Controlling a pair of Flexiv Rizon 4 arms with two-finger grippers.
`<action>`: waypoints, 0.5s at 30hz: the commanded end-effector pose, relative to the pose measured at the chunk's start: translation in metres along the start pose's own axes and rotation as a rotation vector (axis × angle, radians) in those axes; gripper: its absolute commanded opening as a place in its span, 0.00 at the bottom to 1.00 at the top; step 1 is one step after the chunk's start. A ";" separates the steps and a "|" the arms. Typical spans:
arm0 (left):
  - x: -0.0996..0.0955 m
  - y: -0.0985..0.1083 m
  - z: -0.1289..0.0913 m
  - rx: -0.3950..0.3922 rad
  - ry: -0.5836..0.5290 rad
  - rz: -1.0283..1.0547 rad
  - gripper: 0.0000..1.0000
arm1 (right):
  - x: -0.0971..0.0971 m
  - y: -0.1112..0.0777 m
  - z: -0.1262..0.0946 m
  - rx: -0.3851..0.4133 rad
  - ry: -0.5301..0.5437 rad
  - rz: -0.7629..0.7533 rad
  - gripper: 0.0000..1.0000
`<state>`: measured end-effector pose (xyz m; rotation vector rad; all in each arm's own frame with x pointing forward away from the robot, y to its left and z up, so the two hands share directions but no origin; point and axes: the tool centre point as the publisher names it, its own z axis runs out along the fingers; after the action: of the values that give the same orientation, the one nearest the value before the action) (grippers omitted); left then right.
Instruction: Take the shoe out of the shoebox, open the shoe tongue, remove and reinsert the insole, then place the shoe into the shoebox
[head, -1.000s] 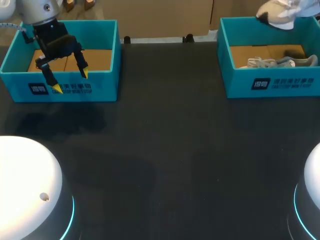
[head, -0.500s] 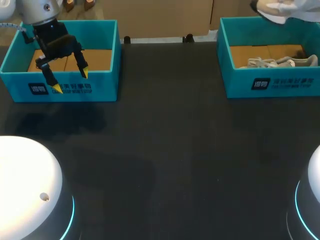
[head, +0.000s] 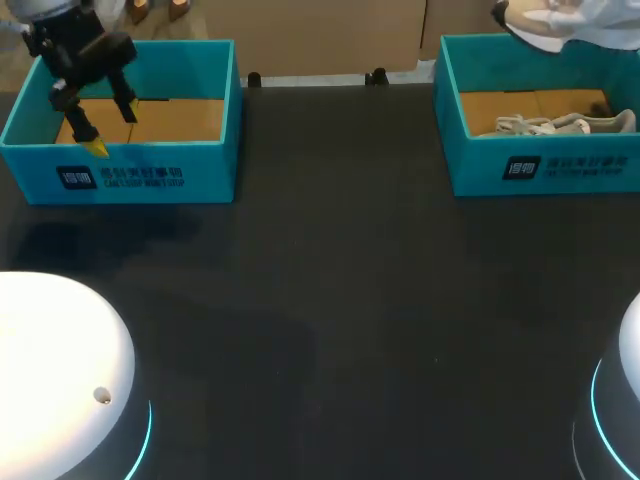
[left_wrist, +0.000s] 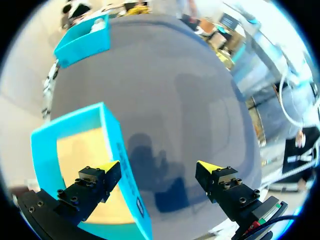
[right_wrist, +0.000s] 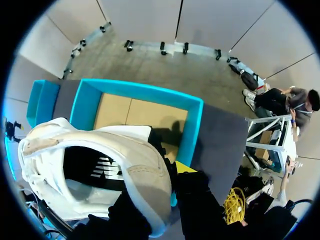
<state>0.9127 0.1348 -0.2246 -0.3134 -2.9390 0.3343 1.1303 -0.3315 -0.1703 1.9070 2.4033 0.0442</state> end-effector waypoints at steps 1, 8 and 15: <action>0.008 -0.006 0.002 -0.203 -0.241 -0.770 1.00 | 0.000 -0.002 -0.001 -0.003 0.000 0.000 0.00; 0.002 -0.001 0.005 -0.190 -0.193 -0.926 1.00 | 0.002 0.000 0.002 0.002 -0.019 0.025 0.00; 0.019 -0.002 -0.002 -0.156 -0.176 -1.340 1.00 | 0.004 -0.013 0.021 0.024 -0.019 0.098 0.00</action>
<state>0.9046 0.1394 -0.2264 0.4458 -2.9864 0.1388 1.1229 -0.3317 -0.1876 2.0195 2.3201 -0.0074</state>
